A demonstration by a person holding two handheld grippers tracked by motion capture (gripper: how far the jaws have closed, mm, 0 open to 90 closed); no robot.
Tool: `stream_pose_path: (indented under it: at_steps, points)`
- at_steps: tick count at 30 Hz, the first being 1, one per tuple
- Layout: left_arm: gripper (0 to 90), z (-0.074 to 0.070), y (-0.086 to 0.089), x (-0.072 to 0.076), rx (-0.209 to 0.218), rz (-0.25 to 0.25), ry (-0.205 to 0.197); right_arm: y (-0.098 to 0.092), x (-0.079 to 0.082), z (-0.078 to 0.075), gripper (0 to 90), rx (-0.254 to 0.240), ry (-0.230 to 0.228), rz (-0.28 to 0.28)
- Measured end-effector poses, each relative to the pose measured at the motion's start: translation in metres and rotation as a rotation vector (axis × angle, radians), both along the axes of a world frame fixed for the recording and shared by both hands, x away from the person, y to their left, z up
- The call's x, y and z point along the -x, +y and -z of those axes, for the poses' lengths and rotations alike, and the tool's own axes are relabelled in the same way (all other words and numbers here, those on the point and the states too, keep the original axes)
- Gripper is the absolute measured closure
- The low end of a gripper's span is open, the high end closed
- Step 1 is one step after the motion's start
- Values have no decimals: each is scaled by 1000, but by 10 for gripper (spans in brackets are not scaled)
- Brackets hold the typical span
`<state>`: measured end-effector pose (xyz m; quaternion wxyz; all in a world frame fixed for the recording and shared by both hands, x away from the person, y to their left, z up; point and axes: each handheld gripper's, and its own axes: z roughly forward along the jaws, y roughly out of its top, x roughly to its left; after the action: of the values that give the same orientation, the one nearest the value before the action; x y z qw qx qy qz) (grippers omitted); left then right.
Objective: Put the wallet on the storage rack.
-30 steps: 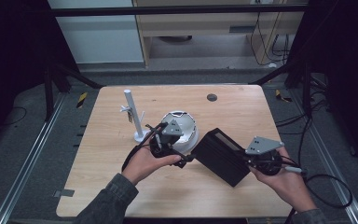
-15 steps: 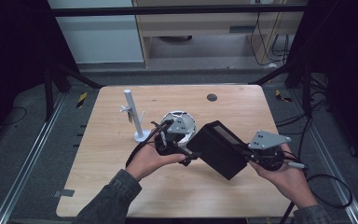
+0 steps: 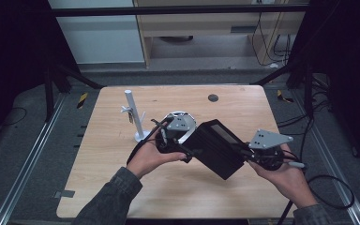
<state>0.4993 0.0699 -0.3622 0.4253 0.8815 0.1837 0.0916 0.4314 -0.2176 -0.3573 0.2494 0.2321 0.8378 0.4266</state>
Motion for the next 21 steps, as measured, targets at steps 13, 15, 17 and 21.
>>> stream_pose_path:
  at_steps: [13,15,17,21]
  points:
    - [271,12,-5,-16,23,38,58,-2,2,2,846,-39,-4,-19]
    - [375,13,-7,-17,29,63,85,-1,2,3,846,-44,-6,-23]
    - [457,13,-8,-17,6,87,89,0,2,5,846,-46,-3,-26]
    - [664,8,-5,-15,17,84,132,1,0,10,843,-21,-4,-31]
